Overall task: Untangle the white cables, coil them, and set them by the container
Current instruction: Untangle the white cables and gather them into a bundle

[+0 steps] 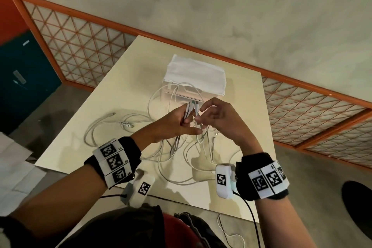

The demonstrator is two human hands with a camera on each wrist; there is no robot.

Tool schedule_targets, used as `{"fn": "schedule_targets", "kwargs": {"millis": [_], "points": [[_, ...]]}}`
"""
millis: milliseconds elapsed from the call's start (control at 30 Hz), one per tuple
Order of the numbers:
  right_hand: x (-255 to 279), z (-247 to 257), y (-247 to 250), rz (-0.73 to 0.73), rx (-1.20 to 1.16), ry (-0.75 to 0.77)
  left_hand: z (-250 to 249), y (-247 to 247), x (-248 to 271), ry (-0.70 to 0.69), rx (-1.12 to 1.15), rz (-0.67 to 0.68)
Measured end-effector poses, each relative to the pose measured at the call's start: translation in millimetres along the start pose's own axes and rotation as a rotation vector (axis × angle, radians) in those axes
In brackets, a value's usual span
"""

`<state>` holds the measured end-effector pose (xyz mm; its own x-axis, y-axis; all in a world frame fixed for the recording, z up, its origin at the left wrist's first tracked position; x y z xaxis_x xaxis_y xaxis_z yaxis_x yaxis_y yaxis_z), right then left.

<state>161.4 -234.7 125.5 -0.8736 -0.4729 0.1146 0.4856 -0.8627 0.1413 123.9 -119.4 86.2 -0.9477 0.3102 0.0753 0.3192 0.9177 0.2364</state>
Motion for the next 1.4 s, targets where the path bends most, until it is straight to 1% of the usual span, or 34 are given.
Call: {"fn": "schedule_targets", "kwargs": {"millis": [100,200,267,333,367,467,533,600,667,833,933,967,1000,1067,1133,1200,1267,1300,1367,1400], "points": [[1.7,0.0,-2.0,-0.009,0.017,-0.002,-0.1,0.2,3.4,0.001,-0.036,-0.017],[4.5,-1.2,-4.0,-0.004,0.002,0.006,-4.3,1.7,6.2,0.010,-0.144,-0.056],[5.6,-3.4,-3.1,0.000,-0.042,0.020,-4.2,6.4,6.5,0.039,-0.157,-0.096],[5.4,-9.5,-1.0,0.013,-0.042,0.018,-9.6,11.4,8.2,0.034,-0.150,-0.136],[5.5,-13.5,-4.0,0.051,-0.029,0.002,-13.4,13.1,9.0,0.027,-0.147,-0.158],[8.0,-29.3,-27.9,0.259,-0.005,-0.041,-29.1,19.3,11.6,-0.036,-0.154,-0.236],[10.1,-41.7,-37.3,0.329,0.051,-0.061,-42.7,27.3,13.0,-0.102,-0.126,-0.308],[10.3,-56.0,-32.6,0.323,0.119,-0.069,-53.4,39.1,15.6,-0.187,-0.026,-0.380],[10.5,-71.3,-18.5,0.300,0.145,-0.083,-58.8,50.2,18.9,-0.243,0.031,-0.432],[10.0,-108.9,13.0,0.303,0.262,-0.180,-61.8,60.9,26.8,-0.300,0.119,-0.581],[16.0,-133.5,32.9,0.258,0.421,-0.259,-70.3,79.2,33.4,-0.340,0.215,-0.689],[19.1,-138.4,37.5,0.235,0.416,-0.274,-72.6,85.5,34.9,-0.359,0.224,-0.705],[21.7,-140.4,40.0,0.211,0.374,-0.265,-73.7,89.5,35.4,-0.365,0.211,-0.706],[21.8,-135.4,41.4,0.148,0.304,-0.205,-69.0,88.9,32.6,-0.333,0.106,-0.683],[17.2,-117.0,40.1,0.088,0.273,-0.084,-60.2,76.8,28.7,-0.262,-0.114,-0.630],[11.1,-93.6,38.4,0.051,0.258,0.067,-49.3,58.2,23.8,-0.183,-0.306,-0.526],[6.6,-70.2,38.4,0.020,0.260,0.161,-39.8,34.7,19.9,-0.102,-0.336,-0.357],[5.2,-58.3,36.8,0.015,0.276,0.194,-34.0,25.2,18.4,-0.059,-0.351,-0.294],[3.7,-37.6,33.5,0.010,0.356,0.274,-24.9,10.6,16.4,0.023,-0.408,-0.216],[3.3,-29.4,31.8,0.003,0.416,0.311,-22.1,5.0,15.2,0.042,-0.417,-0.187]]}}
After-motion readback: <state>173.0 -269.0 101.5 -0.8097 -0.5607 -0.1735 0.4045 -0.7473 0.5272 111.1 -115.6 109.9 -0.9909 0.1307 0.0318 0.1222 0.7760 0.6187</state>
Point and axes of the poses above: each hand's wrist, its own x-axis away from the middle knuckle, its own y-axis out of the back of the hand, z = x × y, the point moved 7 cm from there along -x, towards the middle knuckle, and after that the axes turned 14 degrees about -x, right-handed, at the moved point
